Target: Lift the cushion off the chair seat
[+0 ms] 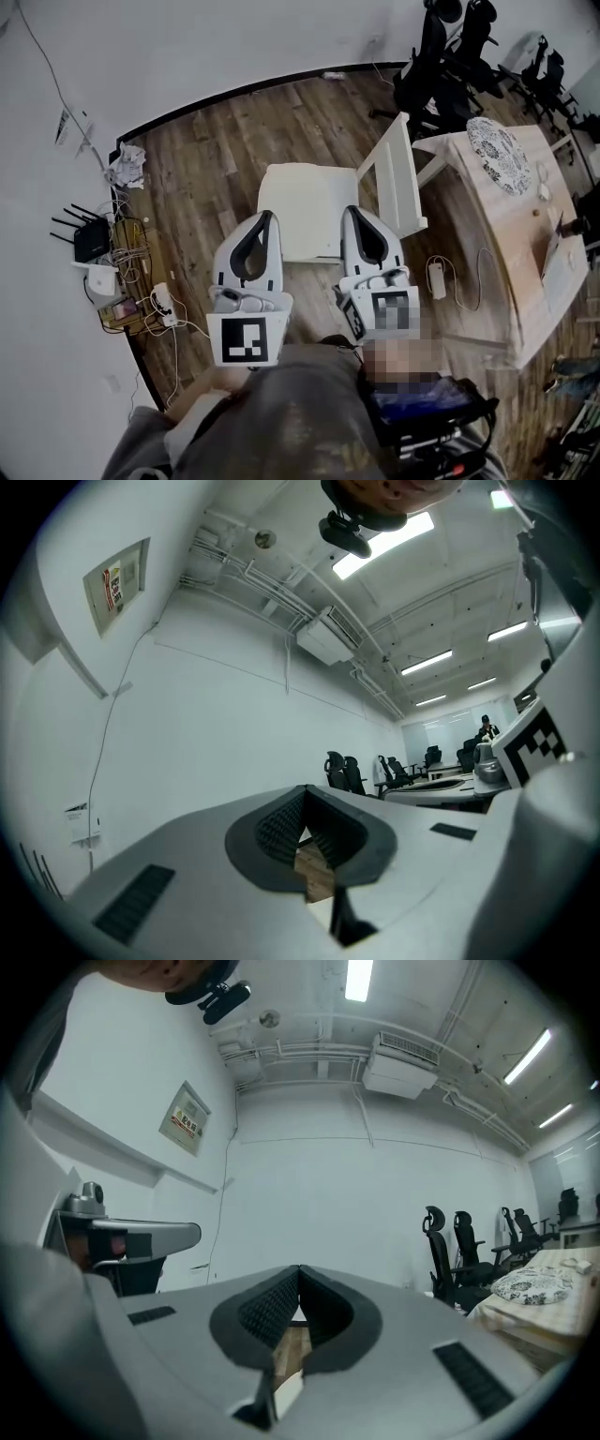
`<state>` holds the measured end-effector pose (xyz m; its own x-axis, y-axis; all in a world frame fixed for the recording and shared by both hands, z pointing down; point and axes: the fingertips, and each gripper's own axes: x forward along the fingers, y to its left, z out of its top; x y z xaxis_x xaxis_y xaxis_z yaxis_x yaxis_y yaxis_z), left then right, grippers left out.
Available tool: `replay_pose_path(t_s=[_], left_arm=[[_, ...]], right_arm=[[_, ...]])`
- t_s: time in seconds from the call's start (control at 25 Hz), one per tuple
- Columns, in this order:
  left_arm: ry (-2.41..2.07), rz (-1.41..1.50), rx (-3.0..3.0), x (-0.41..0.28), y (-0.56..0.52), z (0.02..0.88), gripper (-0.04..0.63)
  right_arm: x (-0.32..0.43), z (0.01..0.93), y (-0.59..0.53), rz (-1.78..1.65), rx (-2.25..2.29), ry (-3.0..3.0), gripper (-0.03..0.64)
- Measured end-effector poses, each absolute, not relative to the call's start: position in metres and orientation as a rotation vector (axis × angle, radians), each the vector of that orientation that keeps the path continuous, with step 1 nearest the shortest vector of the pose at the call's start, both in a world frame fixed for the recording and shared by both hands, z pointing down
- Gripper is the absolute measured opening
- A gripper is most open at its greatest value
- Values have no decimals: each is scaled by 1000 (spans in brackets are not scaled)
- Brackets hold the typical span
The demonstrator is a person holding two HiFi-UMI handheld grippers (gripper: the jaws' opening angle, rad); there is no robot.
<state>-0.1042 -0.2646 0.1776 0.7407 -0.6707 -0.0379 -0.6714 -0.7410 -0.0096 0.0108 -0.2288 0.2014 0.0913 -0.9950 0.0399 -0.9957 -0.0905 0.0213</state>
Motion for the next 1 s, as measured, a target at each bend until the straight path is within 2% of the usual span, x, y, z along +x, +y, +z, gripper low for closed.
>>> replay_pose_path(t_s=[1.0], left_arm=[[904,-121,-3063,-72,-270,244,6]], right_arm=[[21,276,-225,252,2321,-1950,8]])
